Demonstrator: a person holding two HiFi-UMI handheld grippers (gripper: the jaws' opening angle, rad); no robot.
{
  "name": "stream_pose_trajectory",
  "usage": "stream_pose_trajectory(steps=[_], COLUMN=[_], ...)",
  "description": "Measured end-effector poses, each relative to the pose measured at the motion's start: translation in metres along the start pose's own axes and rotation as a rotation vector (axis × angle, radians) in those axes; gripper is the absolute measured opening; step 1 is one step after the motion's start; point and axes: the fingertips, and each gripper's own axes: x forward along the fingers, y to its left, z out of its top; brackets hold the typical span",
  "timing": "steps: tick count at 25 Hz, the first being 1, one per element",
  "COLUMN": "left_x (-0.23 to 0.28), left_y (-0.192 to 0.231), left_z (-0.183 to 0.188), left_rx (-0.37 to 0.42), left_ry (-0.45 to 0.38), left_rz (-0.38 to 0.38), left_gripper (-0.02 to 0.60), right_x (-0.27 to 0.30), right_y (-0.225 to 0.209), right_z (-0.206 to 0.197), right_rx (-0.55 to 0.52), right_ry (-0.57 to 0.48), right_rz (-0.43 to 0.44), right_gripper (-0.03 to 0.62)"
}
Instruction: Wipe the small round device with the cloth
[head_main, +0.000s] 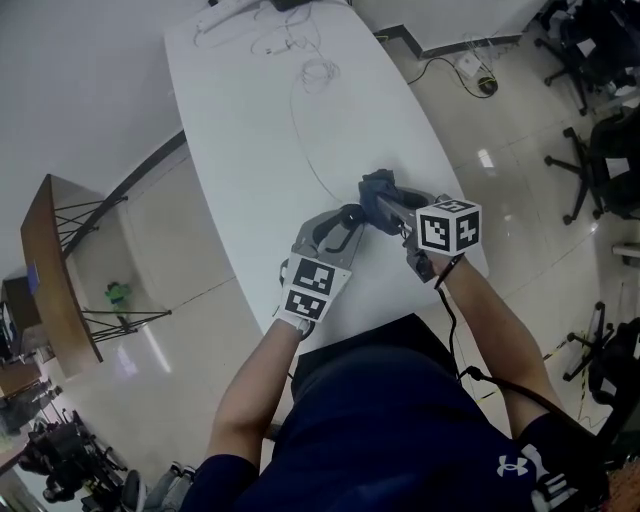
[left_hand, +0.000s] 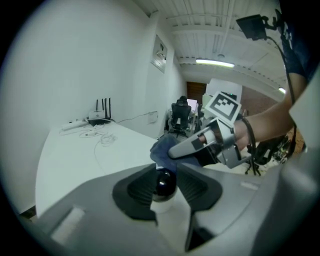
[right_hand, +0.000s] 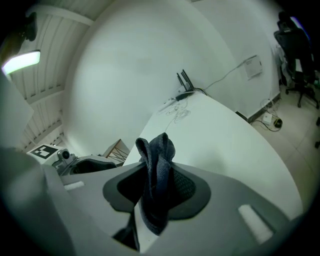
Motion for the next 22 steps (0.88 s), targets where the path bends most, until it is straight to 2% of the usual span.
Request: stream_pose_trajectory(steps=[3, 8, 12, 15, 17, 19, 22], left_x=[0.003, 0.007, 0.010, 0.011, 0.008, 0.005, 0.001], left_y=[0.003, 0.000, -0.003, -0.003, -0.003, -0.002, -0.001], left_z=[-0.005, -0.010, -0.013, -0.014, -0.011, -0.009, -0.007], left_rx=[0.000, 0.023, 0.031, 0.030, 0.025, 0.013, -0.004], left_ry=[0.029, 0.060, 0.070, 0.064, 0.043, 0.023, 0.001], left_rz=[0.029, 0.040, 0.031, 0.030, 0.030, 0.026, 0.021], left_gripper=[0.120, 0.120, 0.120, 0.120, 0.120, 0.120, 0.120], right_x=[0.005, 0.019, 0.023, 0.016, 0.000, -0.017, -0.030], right_y=[-0.024, -0.044, -0.046, -0.040, -0.027, 0.000, 0.056], right_z=[-0.019, -0.054, -0.061, -0.052, -0.030, -0.001, 0.022], right_rx=[0.049, 0.016, 0.005, -0.005, -0.063, -0.166, -0.325], right_ry=[0.024, 0.075, 0.075, 0.047, -0.016, -0.082, -0.083], right_rz=[-0.030, -0.094, -0.144, -0.140, -0.132, -0.097, 0.022], right_gripper=[0.112, 0.112, 0.111, 0.110, 0.110, 0.110, 0.110])
